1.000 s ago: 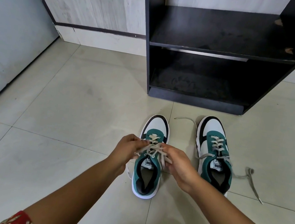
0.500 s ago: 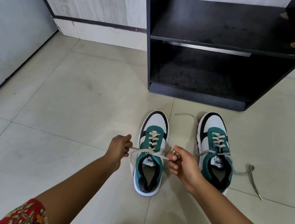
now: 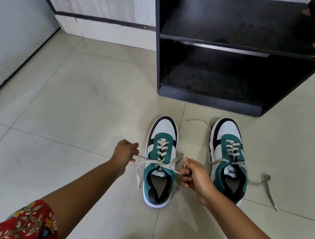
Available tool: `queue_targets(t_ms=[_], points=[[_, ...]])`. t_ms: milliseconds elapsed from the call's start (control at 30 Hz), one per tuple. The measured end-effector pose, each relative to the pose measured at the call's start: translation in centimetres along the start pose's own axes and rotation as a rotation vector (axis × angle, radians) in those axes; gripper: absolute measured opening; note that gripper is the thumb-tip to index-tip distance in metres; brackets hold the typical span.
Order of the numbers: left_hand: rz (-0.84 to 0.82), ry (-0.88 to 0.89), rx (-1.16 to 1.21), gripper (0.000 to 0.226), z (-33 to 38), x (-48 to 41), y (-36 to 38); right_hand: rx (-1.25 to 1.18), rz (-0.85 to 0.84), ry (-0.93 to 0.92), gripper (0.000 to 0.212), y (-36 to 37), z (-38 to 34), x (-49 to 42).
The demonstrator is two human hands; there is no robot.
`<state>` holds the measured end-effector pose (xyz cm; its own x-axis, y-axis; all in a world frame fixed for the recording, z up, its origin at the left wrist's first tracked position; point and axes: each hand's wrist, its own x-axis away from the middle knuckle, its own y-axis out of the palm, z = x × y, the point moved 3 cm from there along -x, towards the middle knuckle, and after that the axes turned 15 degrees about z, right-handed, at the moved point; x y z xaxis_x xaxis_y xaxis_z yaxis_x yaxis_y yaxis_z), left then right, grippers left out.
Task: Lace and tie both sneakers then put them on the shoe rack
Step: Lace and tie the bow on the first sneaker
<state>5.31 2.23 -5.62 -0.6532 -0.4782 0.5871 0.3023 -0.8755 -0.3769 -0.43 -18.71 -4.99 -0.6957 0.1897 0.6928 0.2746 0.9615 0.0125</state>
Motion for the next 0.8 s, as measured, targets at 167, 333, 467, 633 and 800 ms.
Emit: queue_targets(t_ms=[167,333,467,633,800], points=[[-0.039,0.075,0.031,0.019,0.1,1.1,-0.7,-0.072,-0.011,-0.005,0.027,-0.4,0.7,0.2],[-0.156,-0.136,0.108,0.034,-0.8,2.5,-0.7,-0.08,-0.031,0.019,0.033,0.8,1.0,1.0],[-0.193,-0.071,0.04,0.034,0.3,3.2,-0.2,0.078,-0.02,-0.067,0.052,3.0,0.0,0.7],[-0.155,0.066,-0.088,0.039,2.3,3.0,-0.1,0.038,-0.024,-0.046,0.051,4.2,-1.0,0.0],[0.212,0.649,-0.423,0.043,2.8,5.0,0.1,0.095,0.081,-0.163,0.025,0.5,-2.1,1.5]])
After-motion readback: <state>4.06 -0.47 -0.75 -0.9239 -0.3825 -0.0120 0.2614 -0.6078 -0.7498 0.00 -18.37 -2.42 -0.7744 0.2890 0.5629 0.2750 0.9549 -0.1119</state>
